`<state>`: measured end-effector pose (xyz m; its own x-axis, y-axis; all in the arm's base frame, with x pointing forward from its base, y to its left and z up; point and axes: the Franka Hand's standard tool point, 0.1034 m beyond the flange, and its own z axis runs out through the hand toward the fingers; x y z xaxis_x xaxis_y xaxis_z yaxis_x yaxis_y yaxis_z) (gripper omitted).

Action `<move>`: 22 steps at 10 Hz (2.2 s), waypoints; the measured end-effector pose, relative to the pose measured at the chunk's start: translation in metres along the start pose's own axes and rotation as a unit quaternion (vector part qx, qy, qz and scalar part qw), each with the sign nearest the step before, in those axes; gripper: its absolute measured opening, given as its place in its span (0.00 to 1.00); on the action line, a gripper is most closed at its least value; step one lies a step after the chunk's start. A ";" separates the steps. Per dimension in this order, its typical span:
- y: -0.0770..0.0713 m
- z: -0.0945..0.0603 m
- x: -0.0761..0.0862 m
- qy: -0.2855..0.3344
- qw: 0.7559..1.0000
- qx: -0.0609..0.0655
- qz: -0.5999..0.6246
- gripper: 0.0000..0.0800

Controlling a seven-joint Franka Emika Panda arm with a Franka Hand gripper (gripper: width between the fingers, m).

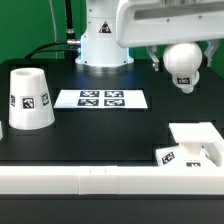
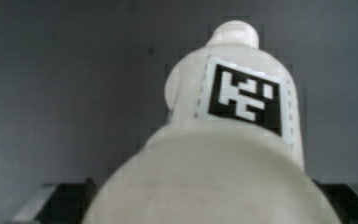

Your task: Assemble lamp

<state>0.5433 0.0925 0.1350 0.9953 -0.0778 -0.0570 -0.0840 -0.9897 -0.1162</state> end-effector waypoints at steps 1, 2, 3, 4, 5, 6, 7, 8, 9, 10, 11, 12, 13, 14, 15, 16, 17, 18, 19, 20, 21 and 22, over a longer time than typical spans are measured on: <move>-0.002 -0.007 0.012 0.048 0.999 0.002 -0.003 0.72; -0.002 -0.003 0.011 0.082 0.997 0.002 -0.006 0.72; -0.001 0.000 0.008 0.094 0.996 0.001 -0.007 0.72; -0.002 -0.002 0.014 0.128 0.992 0.003 -0.008 0.72; -0.004 -0.001 0.015 0.177 0.984 -0.001 -0.025 0.72; -0.008 0.006 0.008 0.198 0.978 -0.012 -0.058 0.72; -0.006 0.004 0.010 0.190 0.978 -0.022 -0.082 0.72; -0.007 -0.002 0.019 0.198 0.973 -0.033 -0.111 0.72; -0.008 -0.004 0.026 0.196 0.970 -0.042 -0.134 0.72; -0.009 -0.005 0.030 0.192 0.972 -0.042 -0.132 0.72; -0.009 -0.004 0.028 0.192 0.972 -0.041 -0.130 0.72; -0.008 -0.003 0.028 0.191 0.972 -0.041 -0.130 0.72; -0.008 -0.003 0.028 0.191 0.972 -0.041 -0.130 0.72; -0.008 -0.003 0.029 0.191 0.971 -0.044 -0.140 0.72; -0.007 -0.003 0.032 0.190 0.965 -0.054 -0.172 0.72; -0.006 -0.009 0.041 0.193 0.960 -0.060 -0.192 0.72; -0.006 -0.014 0.051 0.197 0.953 -0.068 -0.219 0.72; -0.006 -0.015 0.057 0.201 0.949 -0.070 -0.232 0.72; -0.006 -0.013 0.055 0.199 0.950 -0.070 -0.232 0.72; -0.005 -0.013 0.056 0.208 0.947 -0.070 -0.233 0.72; -0.005 -0.014 0.057 0.215 0.945 -0.070 -0.235 0.72; -0.003 -0.015 0.060 0.247 0.936 -0.071 -0.239 0.72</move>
Offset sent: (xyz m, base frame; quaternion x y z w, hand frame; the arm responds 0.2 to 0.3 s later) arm 0.0000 0.0000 0.0000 0.0000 0.1296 0.0000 0.9916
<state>0.6037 0.0895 0.1468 0.8211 0.3663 0.4378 0.3486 -0.9291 0.1234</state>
